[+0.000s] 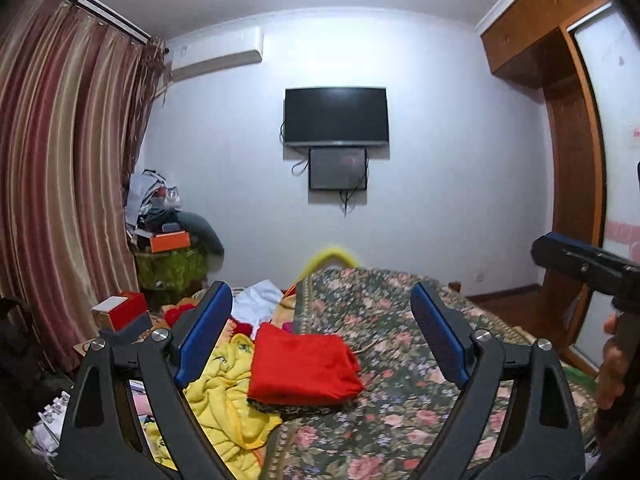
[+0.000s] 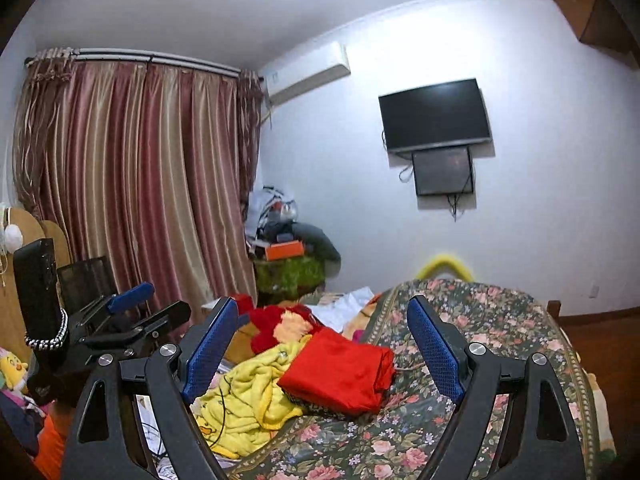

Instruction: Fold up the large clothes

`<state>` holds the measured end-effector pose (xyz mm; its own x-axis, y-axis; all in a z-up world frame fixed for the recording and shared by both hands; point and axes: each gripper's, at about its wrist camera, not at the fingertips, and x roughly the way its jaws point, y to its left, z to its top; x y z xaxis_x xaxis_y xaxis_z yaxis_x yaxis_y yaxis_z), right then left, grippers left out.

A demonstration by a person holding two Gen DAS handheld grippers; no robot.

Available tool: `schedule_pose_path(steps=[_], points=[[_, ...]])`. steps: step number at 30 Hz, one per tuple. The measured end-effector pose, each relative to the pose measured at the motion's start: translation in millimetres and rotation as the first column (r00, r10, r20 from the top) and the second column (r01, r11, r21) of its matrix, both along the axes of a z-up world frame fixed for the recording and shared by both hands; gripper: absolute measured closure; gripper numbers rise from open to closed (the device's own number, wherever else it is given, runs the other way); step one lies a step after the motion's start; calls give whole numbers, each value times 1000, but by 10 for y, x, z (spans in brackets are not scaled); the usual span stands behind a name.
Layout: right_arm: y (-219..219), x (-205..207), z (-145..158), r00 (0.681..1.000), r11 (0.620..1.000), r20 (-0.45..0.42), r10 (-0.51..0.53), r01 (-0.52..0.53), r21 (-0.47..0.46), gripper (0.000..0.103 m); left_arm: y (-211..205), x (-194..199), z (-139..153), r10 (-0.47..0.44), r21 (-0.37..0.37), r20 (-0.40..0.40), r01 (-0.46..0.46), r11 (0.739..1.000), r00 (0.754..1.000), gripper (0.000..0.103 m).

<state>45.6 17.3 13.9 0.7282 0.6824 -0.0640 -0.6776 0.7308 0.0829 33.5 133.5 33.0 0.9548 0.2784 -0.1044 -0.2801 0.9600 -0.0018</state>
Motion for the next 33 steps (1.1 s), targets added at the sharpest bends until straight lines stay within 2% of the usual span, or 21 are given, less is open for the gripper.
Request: schedule_pose_path(steps=[6, 8, 11, 18, 33], points=[[-34, -294, -91, 997, 996, 9, -79, 80, -30, 17, -231, -275, -15, 46, 39, 47, -48, 998, 998, 11], [-23, -325, -136, 994, 993, 5, -105, 105, -50, 8, -271, -324, -26, 58, 43, 50, -61, 997, 997, 3], [-29, -382, -169, 991, 989, 19, -133, 134, -56, 0, -310, -395, -50, 60, 35, 54, -62, 997, 997, 0], [-16, -334, -189, 988, 986, 9, -152, 152, -74, 0, -293, -398, -81, 44, -6, 39, -44, 999, 998, 0], [-30, -256, -207, 986, 981, 1, -169, 168, -92, 0, -320, -300, -150, 33, 6, 20, -33, 999, 999, 0]])
